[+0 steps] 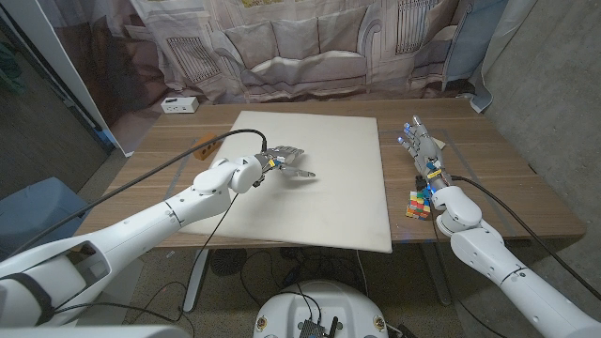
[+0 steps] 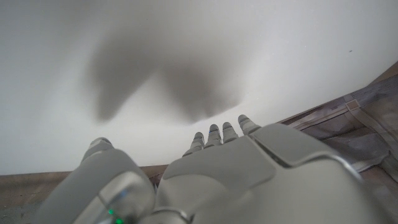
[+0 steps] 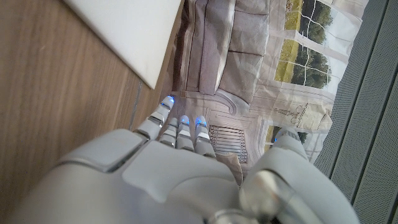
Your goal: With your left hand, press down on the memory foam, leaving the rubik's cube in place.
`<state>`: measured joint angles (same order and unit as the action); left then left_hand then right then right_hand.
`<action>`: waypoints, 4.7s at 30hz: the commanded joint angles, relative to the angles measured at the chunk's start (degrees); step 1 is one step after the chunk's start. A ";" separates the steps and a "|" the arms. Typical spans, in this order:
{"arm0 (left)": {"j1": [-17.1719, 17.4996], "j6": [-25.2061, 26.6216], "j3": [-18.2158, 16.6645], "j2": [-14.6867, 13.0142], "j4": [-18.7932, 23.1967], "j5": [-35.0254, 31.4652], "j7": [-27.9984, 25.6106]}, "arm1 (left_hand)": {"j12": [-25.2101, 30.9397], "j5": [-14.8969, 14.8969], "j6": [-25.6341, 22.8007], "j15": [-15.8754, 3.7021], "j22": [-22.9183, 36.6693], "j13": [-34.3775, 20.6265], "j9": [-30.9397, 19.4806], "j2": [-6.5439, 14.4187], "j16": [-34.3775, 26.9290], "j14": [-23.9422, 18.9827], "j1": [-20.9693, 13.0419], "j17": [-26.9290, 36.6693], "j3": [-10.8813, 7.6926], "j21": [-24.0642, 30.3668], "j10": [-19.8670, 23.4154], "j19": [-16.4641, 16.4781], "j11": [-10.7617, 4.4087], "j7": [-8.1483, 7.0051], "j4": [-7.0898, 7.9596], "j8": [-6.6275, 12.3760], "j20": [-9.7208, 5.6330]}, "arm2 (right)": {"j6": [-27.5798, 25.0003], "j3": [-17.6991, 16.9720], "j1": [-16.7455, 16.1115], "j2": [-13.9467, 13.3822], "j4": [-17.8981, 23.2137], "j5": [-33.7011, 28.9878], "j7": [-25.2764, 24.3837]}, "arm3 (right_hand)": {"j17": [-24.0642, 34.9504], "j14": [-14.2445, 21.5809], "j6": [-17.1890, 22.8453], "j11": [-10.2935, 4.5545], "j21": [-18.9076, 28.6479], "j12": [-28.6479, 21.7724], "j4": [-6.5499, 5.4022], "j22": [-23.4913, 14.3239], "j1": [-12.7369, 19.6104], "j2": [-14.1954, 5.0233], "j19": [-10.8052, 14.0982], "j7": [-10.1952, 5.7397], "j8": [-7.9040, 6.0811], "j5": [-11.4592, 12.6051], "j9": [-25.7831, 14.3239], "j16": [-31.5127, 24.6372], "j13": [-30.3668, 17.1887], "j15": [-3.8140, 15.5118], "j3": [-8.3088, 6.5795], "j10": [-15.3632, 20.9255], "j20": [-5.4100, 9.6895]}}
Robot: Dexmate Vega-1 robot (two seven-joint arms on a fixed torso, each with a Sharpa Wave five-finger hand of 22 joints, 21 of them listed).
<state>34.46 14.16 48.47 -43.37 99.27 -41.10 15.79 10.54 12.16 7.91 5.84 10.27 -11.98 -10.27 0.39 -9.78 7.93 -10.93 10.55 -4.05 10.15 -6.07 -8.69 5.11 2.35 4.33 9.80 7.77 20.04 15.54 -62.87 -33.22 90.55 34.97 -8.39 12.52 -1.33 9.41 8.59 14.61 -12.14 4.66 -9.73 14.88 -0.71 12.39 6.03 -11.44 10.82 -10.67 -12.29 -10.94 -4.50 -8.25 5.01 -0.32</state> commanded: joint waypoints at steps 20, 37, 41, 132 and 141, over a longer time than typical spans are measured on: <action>0.43 -1.89 -0.01 0.91 -1.96 3.52 0.11 | 1.40 0.38 -1.63 0.29 0.26 -0.10 -0.16 0.11 -1.19 -1.13 0.89 0.03 0.66 1.36 0.87 1.44 0.41 0.43 0.04 1.33 -0.87 | -0.66 -0.32 -1.06 -0.32 1.31 0.25 -0.53 | 0.05 0.57 0.48 0.15 -0.42 0.26 0.57 -0.14 -0.03 -0.72 0.59 -0.11 0.10 0.14 -0.10 0.00 -0.16 -0.30 -0.25 0.54 -0.22; -0.21 -1.46 1.47 1.46 -3.05 2.31 0.61 | 2.31 0.52 -4.08 0.36 0.16 -0.05 -0.13 0.25 -1.70 -2.99 0.80 -0.03 0.91 1.91 2.78 3.23 0.25 -0.10 -0.07 1.96 -0.51 | -0.48 -0.21 -1.04 -0.16 0.78 0.59 -0.01 | 0.03 0.74 0.56 0.14 -0.67 0.29 0.69 -0.15 0.05 -0.89 0.84 -0.10 0.11 0.12 -0.11 -0.02 -0.17 -0.40 -0.26 0.61 -0.23; -0.47 -1.55 1.80 1.83 -3.77 2.40 0.86 | 2.51 0.55 -4.53 0.26 0.14 -0.02 -0.12 0.31 -1.89 -3.76 0.71 -0.04 0.94 2.15 3.31 4.06 0.30 -0.10 -0.13 2.02 -0.81 | -0.37 -0.20 -1.04 -0.14 0.62 0.49 -0.04 | 0.02 0.80 0.56 0.24 -0.73 0.25 0.73 -0.15 0.08 -0.94 0.90 -0.13 0.12 0.11 -0.11 -0.04 -0.17 -0.42 -0.28 0.74 -0.25; 0.15 1.46 0.70 1.09 -0.76 0.16 -1.44 | 3.71 0.53 -10.88 -0.36 0.05 0.11 -0.22 2.46 -2.04 -9.40 -2.26 -0.10 0.12 2.69 7.92 10.84 -0.10 0.05 -1.72 2.50 -1.03 | 0.49 -0.11 -0.55 0.27 -0.52 1.06 0.94 | -0.01 1.54 0.72 0.21 -1.66 0.24 1.23 -0.18 0.18 -1.29 2.10 -0.33 0.19 -0.02 -0.12 -0.10 -0.23 -0.50 -0.16 1.47 -0.61; 0.82 1.11 -0.34 0.59 0.20 0.21 -3.27 | 3.73 0.49 -10.99 -0.38 0.05 0.11 -0.22 2.71 -2.00 -9.58 -2.54 -0.11 -0.04 2.60 8.12 10.87 -0.19 0.05 -1.86 2.43 -1.05 | 0.57 0.06 -0.46 0.33 -0.35 0.57 0.63 | 0.00 1.56 0.70 0.22 -1.75 0.22 1.26 -0.18 0.15 -1.29 2.17 -0.32 0.20 -0.03 -0.12 -0.09 -0.23 -0.47 -0.12 1.56 -0.62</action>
<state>34.63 15.50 49.18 -42.30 98.46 -40.72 14.58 14.20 12.64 -2.57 5.42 10.12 -11.66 -10.31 3.03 -11.69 -1.34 -12.99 10.40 -3.75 13.10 1.58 2.48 4.68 2.56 2.74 12.19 6.64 20.60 15.35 -63.53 -33.03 90.08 35.98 -7.44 12.54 -0.21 9.82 8.70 12.84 -11.87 5.56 -9.72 15.10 -1.53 14.04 5.62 -11.44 10.82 -10.67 -12.29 -11.05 -5.00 -8.29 6.14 -0.71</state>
